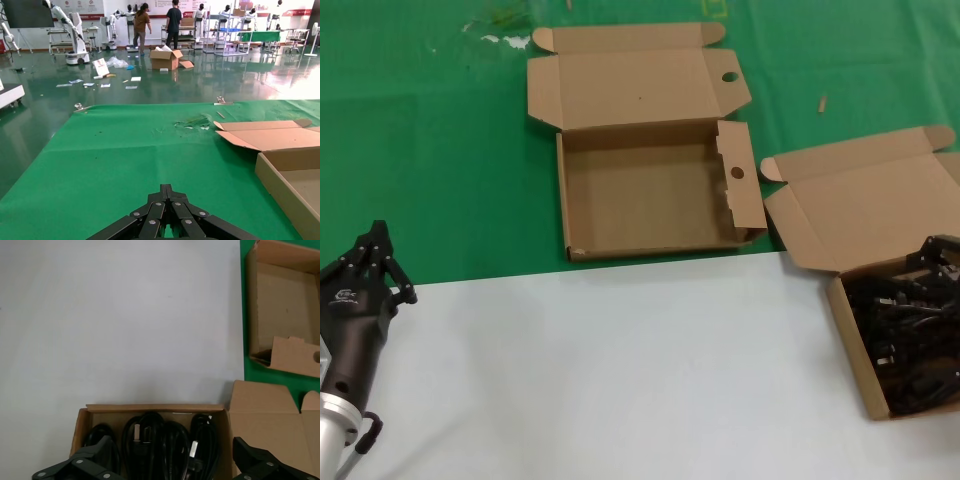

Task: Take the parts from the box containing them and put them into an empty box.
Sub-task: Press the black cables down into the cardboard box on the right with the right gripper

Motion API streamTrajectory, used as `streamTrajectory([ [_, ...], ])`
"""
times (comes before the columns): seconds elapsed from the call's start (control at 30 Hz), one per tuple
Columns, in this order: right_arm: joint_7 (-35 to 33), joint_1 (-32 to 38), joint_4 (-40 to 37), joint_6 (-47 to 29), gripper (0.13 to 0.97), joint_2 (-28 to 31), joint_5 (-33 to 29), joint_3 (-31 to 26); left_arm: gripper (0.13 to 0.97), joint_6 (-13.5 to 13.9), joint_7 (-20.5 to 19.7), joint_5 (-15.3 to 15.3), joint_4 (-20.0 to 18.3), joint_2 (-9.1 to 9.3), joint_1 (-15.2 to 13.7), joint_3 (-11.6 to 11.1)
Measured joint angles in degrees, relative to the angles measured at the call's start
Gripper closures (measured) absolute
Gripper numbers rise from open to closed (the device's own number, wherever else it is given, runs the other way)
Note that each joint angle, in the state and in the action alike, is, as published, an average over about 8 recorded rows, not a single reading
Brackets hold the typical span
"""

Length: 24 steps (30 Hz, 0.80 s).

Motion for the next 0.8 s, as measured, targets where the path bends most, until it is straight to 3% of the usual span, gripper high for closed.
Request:
streamTrajectory([
  [0.17, 0.0, 0.0, -0.6, -0.3, 0.244, -0.3, -0.8, -0.2, 0.957, 0.0, 0.0, 0.0, 0.0, 0.0, 0.0, 0.0],
  [0.47, -1.8, 0.9, -3.7, -0.3, 0.4, -1.7, -2.2, -0.8, 0.957, 0.0, 0.0, 0.0, 0.0, 0.0, 0.0, 0.0],
  [0.73, -3.6, 2.3, -6.3, -0.3, 0.615, -3.0, -3.2, -1.4, 0.957, 0.0, 0.0, 0.0, 0.0, 0.0, 0.0, 0.0],
  [0.8, -4.0, 2.7, -7.0, -0.4, 0.638, -3.3, -3.4, -1.5, 0.957, 0.0, 0.0, 0.0, 0.0, 0.0, 0.0, 0.0],
])
